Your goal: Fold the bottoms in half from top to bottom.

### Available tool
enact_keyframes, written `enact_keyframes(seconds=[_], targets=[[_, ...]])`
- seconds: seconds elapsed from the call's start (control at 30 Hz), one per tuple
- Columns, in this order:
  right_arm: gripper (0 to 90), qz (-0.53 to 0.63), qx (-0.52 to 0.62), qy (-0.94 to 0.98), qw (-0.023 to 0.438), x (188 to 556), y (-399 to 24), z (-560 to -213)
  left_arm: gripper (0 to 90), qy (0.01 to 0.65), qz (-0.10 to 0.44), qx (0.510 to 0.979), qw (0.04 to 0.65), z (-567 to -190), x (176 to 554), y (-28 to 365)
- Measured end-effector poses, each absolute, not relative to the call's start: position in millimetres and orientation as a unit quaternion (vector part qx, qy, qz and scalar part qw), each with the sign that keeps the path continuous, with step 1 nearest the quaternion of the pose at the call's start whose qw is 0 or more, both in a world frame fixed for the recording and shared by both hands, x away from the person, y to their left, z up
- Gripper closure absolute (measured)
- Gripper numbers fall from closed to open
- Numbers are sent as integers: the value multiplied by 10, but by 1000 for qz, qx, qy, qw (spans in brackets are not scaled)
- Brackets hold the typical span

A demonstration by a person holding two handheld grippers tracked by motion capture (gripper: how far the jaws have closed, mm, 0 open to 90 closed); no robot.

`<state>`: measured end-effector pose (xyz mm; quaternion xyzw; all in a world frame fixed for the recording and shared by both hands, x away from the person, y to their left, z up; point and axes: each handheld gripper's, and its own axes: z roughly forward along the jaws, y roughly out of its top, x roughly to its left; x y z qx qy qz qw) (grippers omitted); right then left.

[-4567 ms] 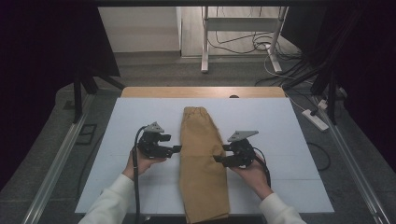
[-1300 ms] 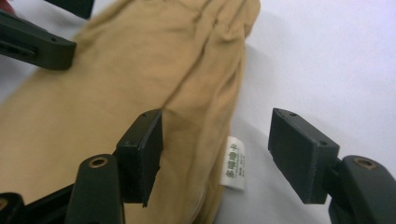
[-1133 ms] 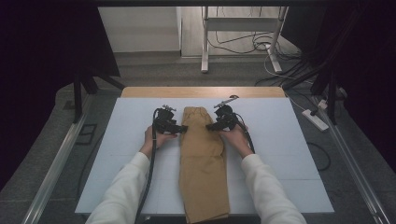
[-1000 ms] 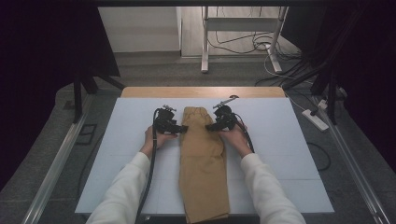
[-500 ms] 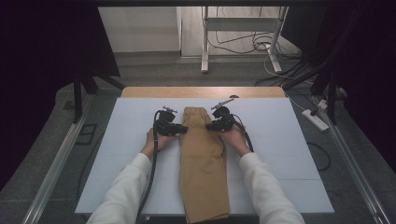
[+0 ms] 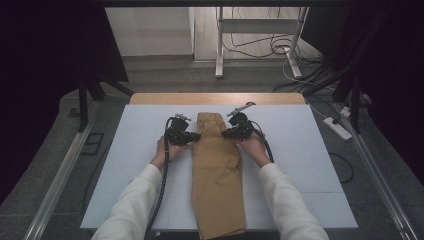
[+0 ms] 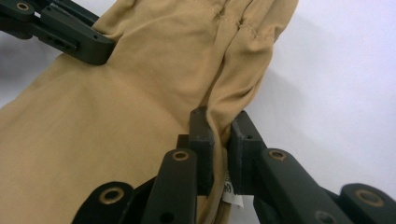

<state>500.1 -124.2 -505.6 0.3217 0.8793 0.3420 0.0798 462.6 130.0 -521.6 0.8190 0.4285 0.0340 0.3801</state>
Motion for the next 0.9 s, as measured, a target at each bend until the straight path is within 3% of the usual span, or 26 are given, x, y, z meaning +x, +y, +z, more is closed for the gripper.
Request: enact_keyframes(seconds=[0.43, 0.9], targets=[[811, 379, 293, 866, 141, 4921, -1323, -4734, 834, 408, 66, 816, 405, -4891, 4665, 1290], [811, 382, 296, 865, 139, 4941, -1375, -4714, 837, 401, 69, 820, 403, -4852, 4703, 1257]])
